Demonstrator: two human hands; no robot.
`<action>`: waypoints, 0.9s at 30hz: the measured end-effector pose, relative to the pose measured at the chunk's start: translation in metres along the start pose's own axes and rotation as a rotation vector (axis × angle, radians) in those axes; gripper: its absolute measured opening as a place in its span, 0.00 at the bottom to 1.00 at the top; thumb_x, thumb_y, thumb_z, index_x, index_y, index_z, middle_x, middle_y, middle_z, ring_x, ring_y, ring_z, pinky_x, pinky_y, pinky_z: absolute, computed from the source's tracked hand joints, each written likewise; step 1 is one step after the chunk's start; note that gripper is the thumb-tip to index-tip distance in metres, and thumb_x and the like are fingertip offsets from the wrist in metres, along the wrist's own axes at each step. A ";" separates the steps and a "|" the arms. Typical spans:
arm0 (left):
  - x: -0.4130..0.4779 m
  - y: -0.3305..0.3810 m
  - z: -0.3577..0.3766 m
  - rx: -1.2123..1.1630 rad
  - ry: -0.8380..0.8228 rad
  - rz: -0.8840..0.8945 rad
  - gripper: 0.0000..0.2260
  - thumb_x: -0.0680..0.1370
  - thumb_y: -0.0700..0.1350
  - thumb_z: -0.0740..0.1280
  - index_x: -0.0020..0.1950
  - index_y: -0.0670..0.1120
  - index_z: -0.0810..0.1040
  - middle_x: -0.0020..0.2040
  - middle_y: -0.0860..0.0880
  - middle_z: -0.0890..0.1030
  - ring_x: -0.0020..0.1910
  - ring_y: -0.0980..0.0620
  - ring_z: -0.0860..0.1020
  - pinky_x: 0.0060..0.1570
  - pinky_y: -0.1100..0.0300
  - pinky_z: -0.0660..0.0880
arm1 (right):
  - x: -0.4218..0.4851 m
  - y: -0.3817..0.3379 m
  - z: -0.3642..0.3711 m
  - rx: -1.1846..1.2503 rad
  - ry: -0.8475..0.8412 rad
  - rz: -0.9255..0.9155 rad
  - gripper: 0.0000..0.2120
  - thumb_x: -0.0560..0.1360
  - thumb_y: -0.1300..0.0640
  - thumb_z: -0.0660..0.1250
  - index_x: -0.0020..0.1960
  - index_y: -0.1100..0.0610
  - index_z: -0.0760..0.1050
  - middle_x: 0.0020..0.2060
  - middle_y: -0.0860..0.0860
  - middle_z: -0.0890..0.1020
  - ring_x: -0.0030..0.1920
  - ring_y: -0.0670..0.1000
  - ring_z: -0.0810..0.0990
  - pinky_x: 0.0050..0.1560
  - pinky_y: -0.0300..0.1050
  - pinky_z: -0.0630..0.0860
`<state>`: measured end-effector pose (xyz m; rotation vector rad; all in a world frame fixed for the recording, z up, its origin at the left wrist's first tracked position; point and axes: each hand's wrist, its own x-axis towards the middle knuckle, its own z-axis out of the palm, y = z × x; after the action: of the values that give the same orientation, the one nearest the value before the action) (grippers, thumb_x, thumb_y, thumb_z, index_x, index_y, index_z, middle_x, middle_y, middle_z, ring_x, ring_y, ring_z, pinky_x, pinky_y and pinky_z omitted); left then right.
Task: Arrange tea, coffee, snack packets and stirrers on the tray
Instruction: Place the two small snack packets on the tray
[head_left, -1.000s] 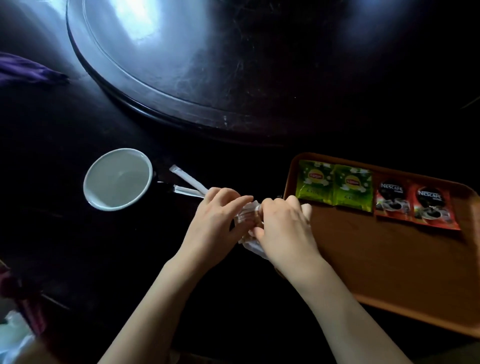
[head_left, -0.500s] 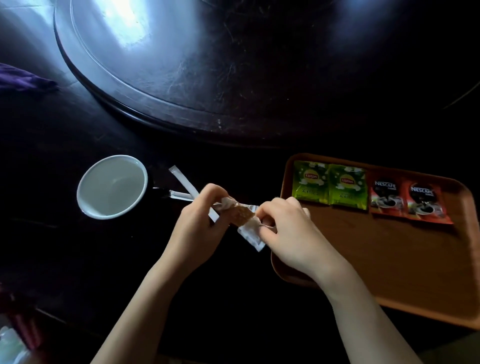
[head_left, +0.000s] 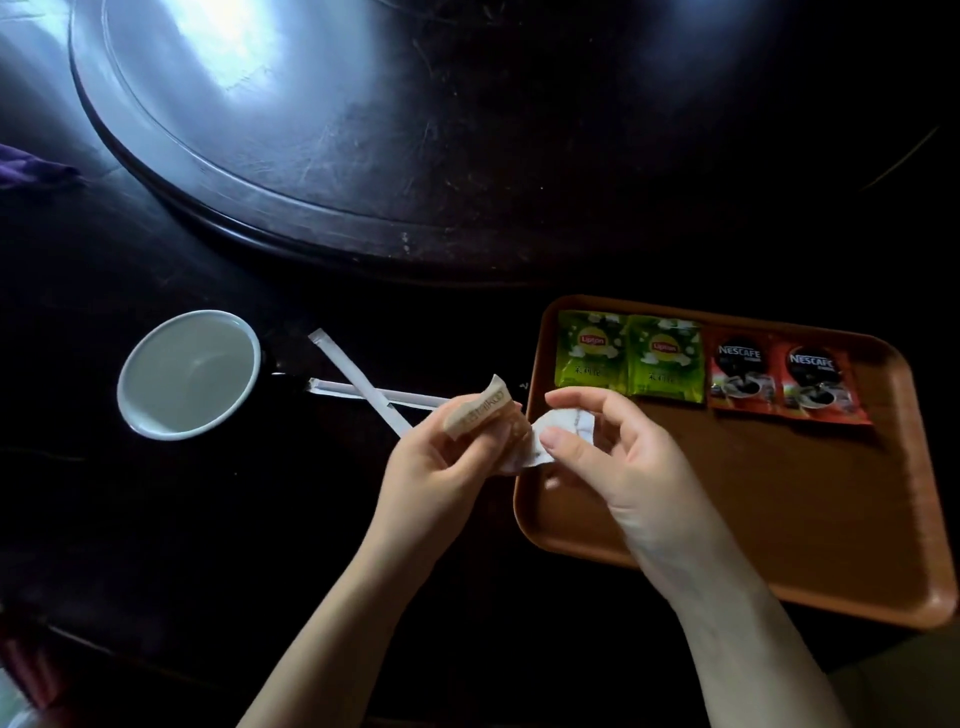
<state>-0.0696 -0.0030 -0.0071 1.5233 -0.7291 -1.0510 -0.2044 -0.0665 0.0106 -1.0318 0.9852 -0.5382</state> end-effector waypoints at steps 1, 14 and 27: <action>-0.001 0.000 0.002 0.001 -0.015 -0.011 0.09 0.73 0.45 0.65 0.48 0.45 0.81 0.46 0.44 0.84 0.48 0.47 0.82 0.52 0.53 0.78 | -0.003 -0.002 -0.002 0.052 -0.036 0.014 0.16 0.68 0.62 0.70 0.55 0.55 0.75 0.45 0.54 0.83 0.40 0.47 0.82 0.39 0.37 0.80; -0.015 0.006 0.024 -0.333 -0.155 -0.212 0.11 0.66 0.38 0.68 0.48 0.44 0.79 0.40 0.46 0.85 0.39 0.50 0.83 0.35 0.61 0.79 | -0.007 0.006 -0.013 -0.302 0.213 -0.163 0.03 0.71 0.57 0.69 0.44 0.49 0.79 0.38 0.47 0.84 0.41 0.44 0.82 0.42 0.38 0.79; -0.009 -0.004 0.012 -0.287 0.058 -0.257 0.09 0.76 0.34 0.59 0.54 0.41 0.75 0.46 0.39 0.82 0.44 0.45 0.82 0.43 0.55 0.81 | 0.000 0.027 -0.041 -0.379 0.408 -0.061 0.11 0.72 0.60 0.68 0.35 0.46 0.74 0.33 0.45 0.79 0.33 0.46 0.77 0.36 0.39 0.73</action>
<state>-0.0849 0.0009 -0.0093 1.4130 -0.3292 -1.2387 -0.2417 -0.0735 -0.0201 -1.3208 1.4590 -0.6419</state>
